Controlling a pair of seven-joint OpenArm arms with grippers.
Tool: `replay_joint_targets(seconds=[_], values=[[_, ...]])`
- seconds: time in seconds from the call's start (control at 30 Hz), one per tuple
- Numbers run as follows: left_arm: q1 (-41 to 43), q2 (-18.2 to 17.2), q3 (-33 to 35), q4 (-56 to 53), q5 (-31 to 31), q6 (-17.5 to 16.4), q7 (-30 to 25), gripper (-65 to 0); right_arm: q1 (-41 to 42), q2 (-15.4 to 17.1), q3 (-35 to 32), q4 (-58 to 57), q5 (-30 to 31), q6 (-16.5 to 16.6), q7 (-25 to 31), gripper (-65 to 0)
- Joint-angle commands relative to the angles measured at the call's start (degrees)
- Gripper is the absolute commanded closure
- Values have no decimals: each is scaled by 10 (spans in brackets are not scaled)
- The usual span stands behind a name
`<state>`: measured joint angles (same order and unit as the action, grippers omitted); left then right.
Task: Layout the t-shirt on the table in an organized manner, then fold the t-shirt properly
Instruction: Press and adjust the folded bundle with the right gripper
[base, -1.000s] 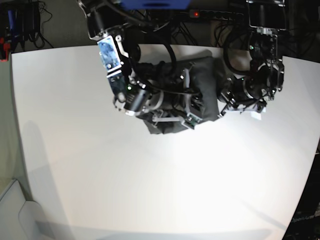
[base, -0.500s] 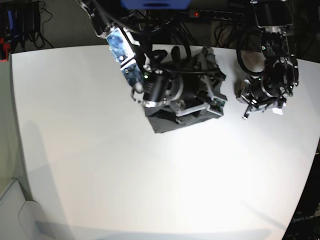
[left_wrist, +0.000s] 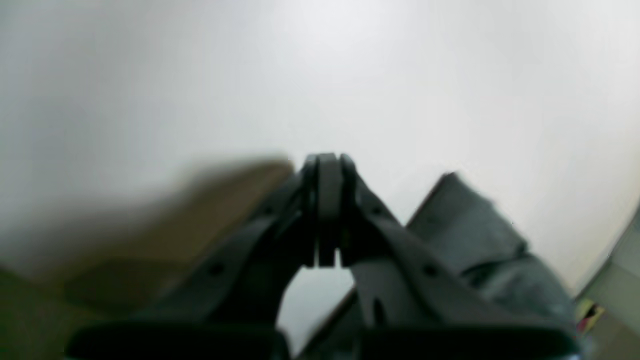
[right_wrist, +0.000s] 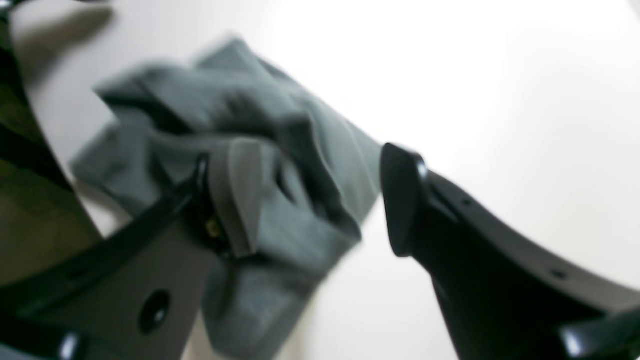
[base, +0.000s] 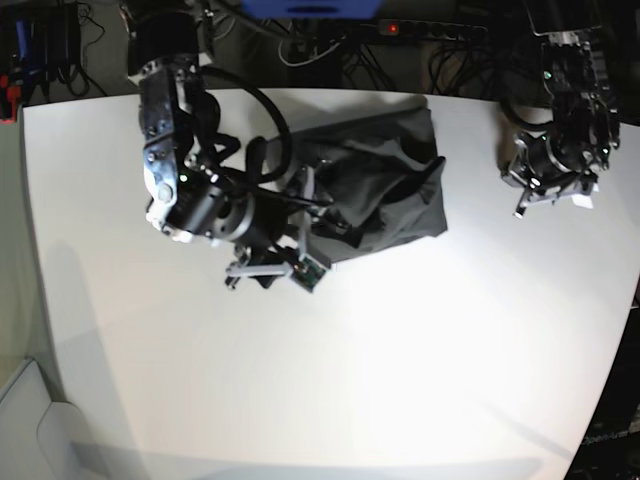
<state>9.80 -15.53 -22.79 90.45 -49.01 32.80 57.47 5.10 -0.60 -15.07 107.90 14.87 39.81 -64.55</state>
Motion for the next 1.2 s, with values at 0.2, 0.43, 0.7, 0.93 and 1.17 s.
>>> replay_joint_targets(seconds=[0.2, 0.43, 0.7, 0.93, 1.17], values=[[4, -18, 6, 7, -11, 7, 1, -5, -23, 6, 65, 5, 9, 2, -1, -425], [0, -14, 6, 8, -11, 7, 1, -5, -23, 6, 70, -40, 9, 2, 3, -438], [-1, -13, 6, 4, -9, 7, -2, -5, -23, -6, 39, -42, 10, 2, 5, -415], [-1, -12, 11, 3, -9, 7, -3, -5, -22, -13, -43, -44, 10, 2, 24, -149], [0, -12, 30, 3, -8, 7, -4, -5, -22, -57, -58, -36, 10, 2, 24, -78]])
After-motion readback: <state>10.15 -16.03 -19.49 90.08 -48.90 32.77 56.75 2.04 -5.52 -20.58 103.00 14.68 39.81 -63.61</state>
